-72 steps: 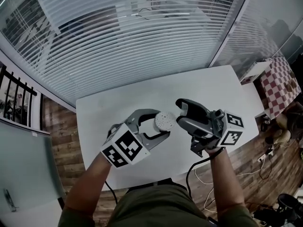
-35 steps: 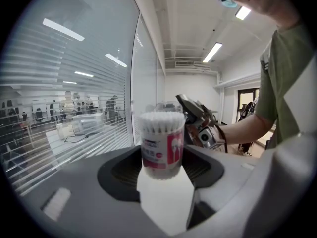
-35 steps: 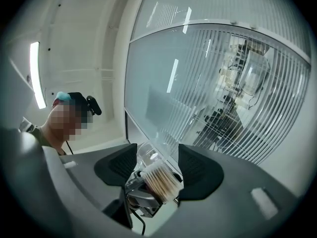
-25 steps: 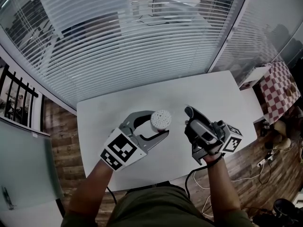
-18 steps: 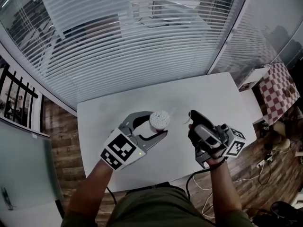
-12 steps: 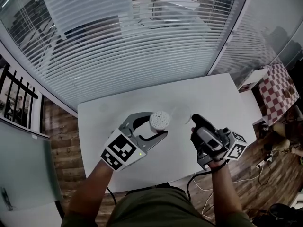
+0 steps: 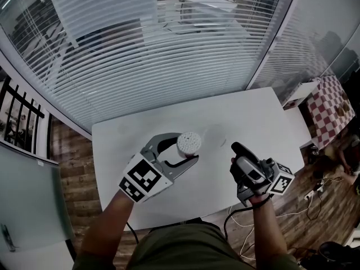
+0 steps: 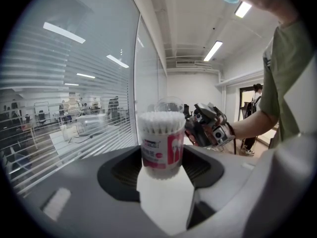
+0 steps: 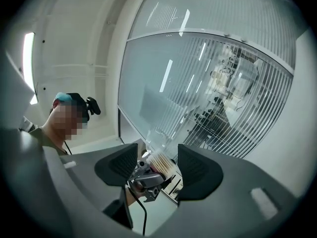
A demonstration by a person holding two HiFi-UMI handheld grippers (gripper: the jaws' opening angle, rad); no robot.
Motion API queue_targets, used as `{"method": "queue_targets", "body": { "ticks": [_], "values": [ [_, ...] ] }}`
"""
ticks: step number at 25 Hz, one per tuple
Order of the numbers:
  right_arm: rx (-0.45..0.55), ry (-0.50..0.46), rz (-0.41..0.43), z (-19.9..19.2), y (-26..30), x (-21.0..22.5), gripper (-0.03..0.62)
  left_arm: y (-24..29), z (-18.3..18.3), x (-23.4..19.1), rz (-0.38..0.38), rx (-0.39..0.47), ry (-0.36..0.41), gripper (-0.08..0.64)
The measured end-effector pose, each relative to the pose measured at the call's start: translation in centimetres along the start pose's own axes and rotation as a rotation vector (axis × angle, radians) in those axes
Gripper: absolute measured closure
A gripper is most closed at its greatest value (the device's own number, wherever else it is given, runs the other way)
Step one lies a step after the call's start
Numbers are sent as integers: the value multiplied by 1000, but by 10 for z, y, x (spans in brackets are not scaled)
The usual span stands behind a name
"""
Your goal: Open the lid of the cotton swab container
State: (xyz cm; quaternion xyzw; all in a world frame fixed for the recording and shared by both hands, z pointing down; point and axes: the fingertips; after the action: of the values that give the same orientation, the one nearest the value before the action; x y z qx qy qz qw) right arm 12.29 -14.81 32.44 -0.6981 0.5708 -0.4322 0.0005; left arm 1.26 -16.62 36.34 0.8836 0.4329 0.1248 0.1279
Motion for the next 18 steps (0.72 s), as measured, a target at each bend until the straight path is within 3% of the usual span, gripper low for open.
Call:
{"method": "queue_targets", "body": {
  "ticks": [7,9,12,16,18],
  "values": [
    [-11,0,6,-3,7,-1,328,1,1,0,-5,-1,6,302],
    [-10,5,4,-3,6,0,382,1,1,0,-5,-3,6,302],
    [6,15,-4,-1,3,2,390,2,0,1,-6,-6,4,302],
    [18,5,-51,2,-1,8,535,2,-1,1,-5,-9,-2,302],
    [16,2,-61,2,-3,10,565,3,-1,2,-5,-8,-3,302]
  ]
}}
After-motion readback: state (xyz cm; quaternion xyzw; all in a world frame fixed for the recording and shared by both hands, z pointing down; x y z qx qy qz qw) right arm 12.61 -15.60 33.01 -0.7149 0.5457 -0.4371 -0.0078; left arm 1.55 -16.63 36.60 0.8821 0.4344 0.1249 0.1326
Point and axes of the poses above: the fingertips, and each gripper's own axes: y forward along the fingers, x to its right, z out of its top, and after that the axes turned 12 degrees about z, right-handed
